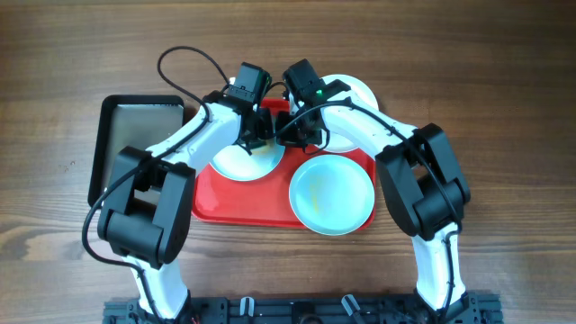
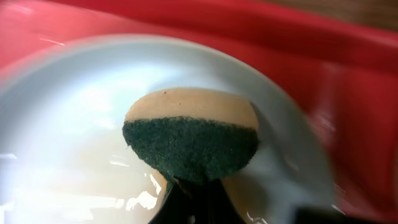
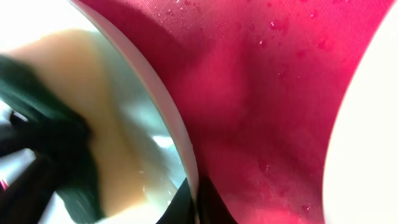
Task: Clean dirty plates on tray and stack at the side
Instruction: 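Scrub the blue plate surface with the sponge in the left gripper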
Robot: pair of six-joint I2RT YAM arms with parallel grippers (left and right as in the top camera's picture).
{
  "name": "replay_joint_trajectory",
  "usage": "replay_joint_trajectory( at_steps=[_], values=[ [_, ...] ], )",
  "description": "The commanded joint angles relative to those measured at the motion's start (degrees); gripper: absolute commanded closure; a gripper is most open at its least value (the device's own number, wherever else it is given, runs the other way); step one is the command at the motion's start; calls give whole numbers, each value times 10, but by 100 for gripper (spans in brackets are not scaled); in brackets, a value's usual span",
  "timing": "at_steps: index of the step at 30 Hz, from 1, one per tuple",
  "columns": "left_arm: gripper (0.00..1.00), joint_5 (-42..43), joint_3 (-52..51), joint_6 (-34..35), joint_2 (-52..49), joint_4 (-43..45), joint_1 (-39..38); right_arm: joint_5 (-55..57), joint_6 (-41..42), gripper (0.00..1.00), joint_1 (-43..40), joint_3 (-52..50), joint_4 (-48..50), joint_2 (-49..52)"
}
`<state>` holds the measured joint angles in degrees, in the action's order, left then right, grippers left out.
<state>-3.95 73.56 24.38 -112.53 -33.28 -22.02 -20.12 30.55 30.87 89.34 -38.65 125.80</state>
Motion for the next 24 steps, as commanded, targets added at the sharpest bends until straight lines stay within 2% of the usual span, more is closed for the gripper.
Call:
replay_joint_trajectory(
  at_steps=[1, 3, 5, 8, 10, 12, 15, 17, 19, 20, 22, 24],
  values=[
    [96, -188, -5, 64, -10, -24, 26, 1, 0, 96, 12, -6, -3, 14],
    [96, -180, -5, 83, -10, -74, 40, 1, 0, 96, 12, -6, -4, 14],
    [96, -117, -5, 59, -10, -130, 47, 1, 0, 96, 12, -6, -3, 14],
    [96, 150, -5, -122, -10, -167, 48, 1, 0, 96, 12, -6, -3, 14],
    [96, 271, -5, -198, -10, -167, 48, 1, 0, 96, 12, -6, -2, 14],
    [96, 340, -5, -245, -10, -153, 48, 1, 0, 96, 12, -6, -2, 14],
    [96, 339, -5, -244, -10, -99, 50, 0, -2, 96, 12, -6, -5, 14],
    [96, 308, -5, -226, -10, -61, 53, -1, -2, 96, 12, -6, -6, 14],
    [96, 166, -5, -138, -10, -23, 54, -6, -5, 96, 12, -6, -6, 14],
    [96, 122, -5, -113, -10, -18, 54, -6, -5, 96, 12, -6, -6, 14],
    [96, -36, -5, -23, -10, -10, 54, -5, -5, 96, 12, -6, -6, 14],
    [96, -111, -5, 24, -10, -16, 54, -5, -5, 96, 12, -6, -6, 14]
  ],
)
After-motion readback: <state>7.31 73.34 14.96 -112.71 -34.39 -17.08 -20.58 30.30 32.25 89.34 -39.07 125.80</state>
